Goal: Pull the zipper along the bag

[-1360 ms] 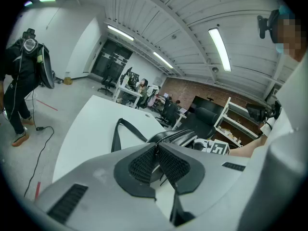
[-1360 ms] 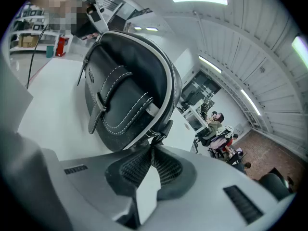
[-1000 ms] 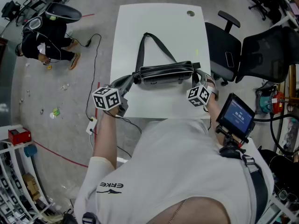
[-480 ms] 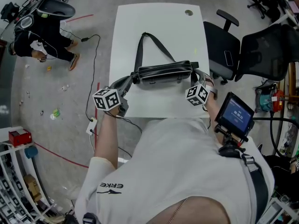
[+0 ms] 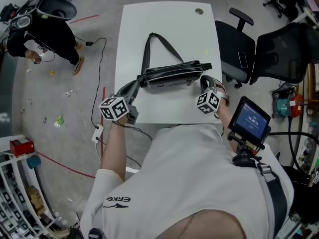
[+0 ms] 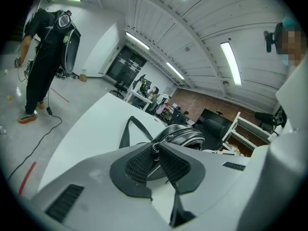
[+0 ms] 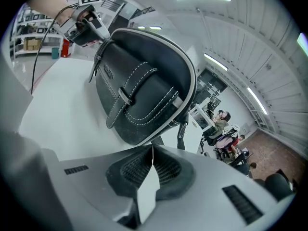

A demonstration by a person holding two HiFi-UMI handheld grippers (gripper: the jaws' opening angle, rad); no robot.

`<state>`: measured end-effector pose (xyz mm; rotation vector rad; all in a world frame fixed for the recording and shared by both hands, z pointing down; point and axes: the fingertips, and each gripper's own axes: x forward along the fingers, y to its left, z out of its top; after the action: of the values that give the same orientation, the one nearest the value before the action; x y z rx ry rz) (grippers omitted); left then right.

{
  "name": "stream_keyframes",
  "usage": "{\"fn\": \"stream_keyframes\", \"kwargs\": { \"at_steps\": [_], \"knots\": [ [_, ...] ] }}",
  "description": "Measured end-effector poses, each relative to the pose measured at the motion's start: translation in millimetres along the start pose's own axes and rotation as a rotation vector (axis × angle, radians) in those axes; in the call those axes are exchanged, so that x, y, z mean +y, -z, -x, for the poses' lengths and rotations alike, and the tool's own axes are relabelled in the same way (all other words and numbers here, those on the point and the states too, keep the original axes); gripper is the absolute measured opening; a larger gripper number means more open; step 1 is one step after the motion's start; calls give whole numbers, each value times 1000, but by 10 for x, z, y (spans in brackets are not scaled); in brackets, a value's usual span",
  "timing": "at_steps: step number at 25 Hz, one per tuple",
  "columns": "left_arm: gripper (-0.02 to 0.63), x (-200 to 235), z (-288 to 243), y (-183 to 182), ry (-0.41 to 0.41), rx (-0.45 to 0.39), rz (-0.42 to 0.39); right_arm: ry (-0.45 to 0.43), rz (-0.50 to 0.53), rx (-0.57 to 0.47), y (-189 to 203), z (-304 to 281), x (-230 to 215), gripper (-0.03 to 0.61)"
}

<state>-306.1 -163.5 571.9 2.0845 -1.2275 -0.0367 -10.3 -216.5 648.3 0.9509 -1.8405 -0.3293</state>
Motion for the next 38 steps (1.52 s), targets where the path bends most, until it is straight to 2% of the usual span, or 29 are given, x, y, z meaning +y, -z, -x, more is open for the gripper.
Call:
{"fn": "stream_keyframes", "kwargs": {
  "at_steps": [5,8,13,18,23,25,30,38],
  "knots": [
    [23,233,150,36,-86,-73,18,1,-13,-19,-8,5,14,7],
    [23,216,242,55,-130,-93,-4,-2,-12,-39,-48,37,18,6],
    [23,-206,347,106,-216,-145,-107,-1,-34,-106,-27,307,-46,7],
    [21,-351,339,167,-323,-176,-248,-27,-88,-177,-166,416,8,7],
    [20,-1021,372,280,-393,-222,-411,-41,-165,-259,-58,937,-103,6],
    [20,-1284,393,356,-412,-240,-448,-42,-190,-295,-5,1174,-150,6],
    [18,-1580,306,643,-455,-270,-498,-75,-278,-377,89,1429,-136,6],
    [17,-2459,496,951,-477,-347,-500,-168,-447,-497,246,2226,-133,6]
  ]
}}
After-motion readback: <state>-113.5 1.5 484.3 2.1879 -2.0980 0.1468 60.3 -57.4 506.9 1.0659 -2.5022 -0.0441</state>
